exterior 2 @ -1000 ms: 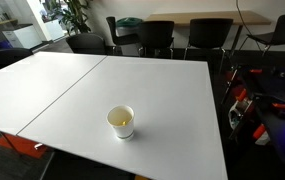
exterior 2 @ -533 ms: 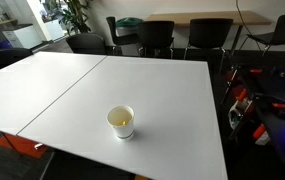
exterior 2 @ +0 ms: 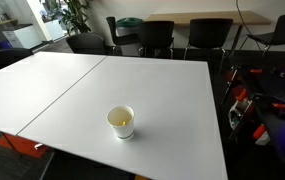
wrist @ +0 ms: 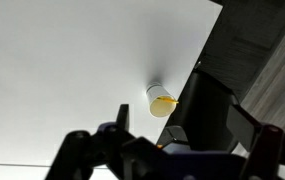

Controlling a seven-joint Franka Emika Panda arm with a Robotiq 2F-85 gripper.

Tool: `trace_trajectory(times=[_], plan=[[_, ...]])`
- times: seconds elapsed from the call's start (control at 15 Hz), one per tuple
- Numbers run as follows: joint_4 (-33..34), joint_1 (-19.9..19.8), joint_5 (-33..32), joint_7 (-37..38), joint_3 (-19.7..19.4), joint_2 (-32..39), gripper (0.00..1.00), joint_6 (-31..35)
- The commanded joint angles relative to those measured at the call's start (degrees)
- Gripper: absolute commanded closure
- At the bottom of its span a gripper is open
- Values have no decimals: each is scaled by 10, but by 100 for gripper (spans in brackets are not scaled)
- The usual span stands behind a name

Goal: Remove the yellow pen from the white cup

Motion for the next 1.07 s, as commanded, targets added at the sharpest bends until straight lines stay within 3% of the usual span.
trace_trajectory(times=[0.0,0.47,1.0], plan=[[31,36,52,-128,-37,50,0,21],[74,49,141,-368,-38,131,0,-3],[123,26,151,-530,3,228,0,-22]])
